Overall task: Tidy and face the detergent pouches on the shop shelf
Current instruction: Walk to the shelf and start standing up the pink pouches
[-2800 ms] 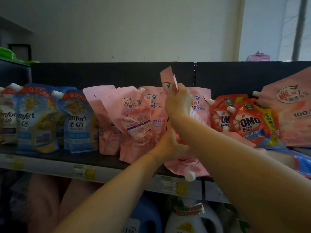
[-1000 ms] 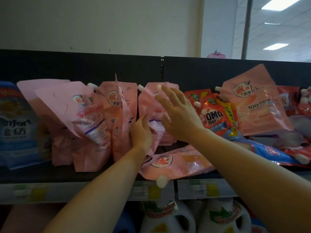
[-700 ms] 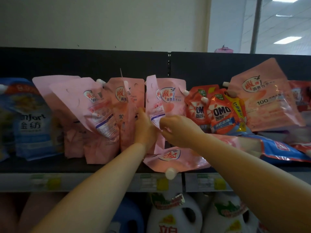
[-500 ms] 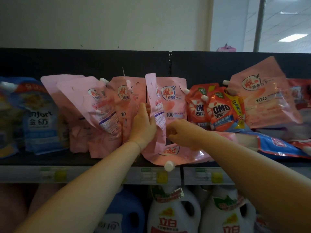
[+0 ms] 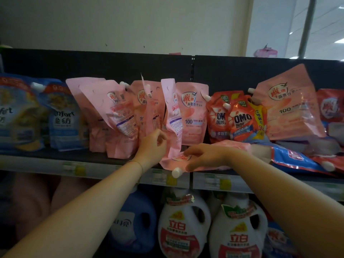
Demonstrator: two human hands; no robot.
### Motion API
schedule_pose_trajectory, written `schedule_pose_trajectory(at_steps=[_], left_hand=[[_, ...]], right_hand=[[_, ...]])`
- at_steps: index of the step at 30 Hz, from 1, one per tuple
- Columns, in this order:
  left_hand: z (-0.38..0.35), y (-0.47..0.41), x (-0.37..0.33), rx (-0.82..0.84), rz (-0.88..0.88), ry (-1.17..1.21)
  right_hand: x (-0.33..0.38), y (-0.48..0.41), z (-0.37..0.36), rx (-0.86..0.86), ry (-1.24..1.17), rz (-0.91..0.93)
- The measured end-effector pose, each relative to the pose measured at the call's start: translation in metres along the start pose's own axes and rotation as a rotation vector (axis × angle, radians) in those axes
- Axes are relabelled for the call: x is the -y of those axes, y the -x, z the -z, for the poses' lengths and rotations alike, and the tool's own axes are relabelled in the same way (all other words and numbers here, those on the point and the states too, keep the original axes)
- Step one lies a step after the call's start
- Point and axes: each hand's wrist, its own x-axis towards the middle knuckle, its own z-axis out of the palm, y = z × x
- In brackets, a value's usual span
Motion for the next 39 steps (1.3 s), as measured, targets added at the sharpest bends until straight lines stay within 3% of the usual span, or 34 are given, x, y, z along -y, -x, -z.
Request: schedule_pose_trajectory(at_steps=[3,6,10,14,22,25,29,34,36,39], left_hand=[[0.0,0.009,0.0,-0.011,0.043,0.024],[0.004,0.012,0.002,-0.047,0.069,0.013],[0.01,0.012,-0.002,-0.112,0.074,0.015],[0.01,0.009,-0.006,-0.136,0.048,0.012],[-0.001,0.003,-0.02,-0.206,-0.03,0.289],[-0.006,0.001,-0.032,-0.12,0.03,0.399],[-0.022,0.003,-0.042,0.044,0.036,0.331],[-0.043,0.002,-0.043,0.033,0.021,0.095],[-0.054,0.002,-0.048,0.022,-0.057,-0.027],[-0.068,0.007,-0.062,-0.017,-0.182,-0.19]], right_hand=[[-0.005,0.007,-0.006,-0.002,-0.021,0.035],[-0.008,0.01,-0.012,-0.062,0.118,0.066],[-0.008,0.009,-0.013,-0.343,0.133,0.196],[-0.016,0.002,-0.007,-0.702,0.16,0.167],[-0.023,-0.003,0.03,-1.164,-0.253,0.125],[-0.015,-0.001,0.049,-1.302,-0.467,0.16],[-0.001,-0.013,0.054,-1.288,-0.681,0.188],[0.003,-0.014,0.053,-1.007,-1.243,0.032],[-0.005,-0.013,0.053,-0.95,-1.223,-0.008],[-0.019,-0.007,0.048,-0.828,-0.828,-0.035]])
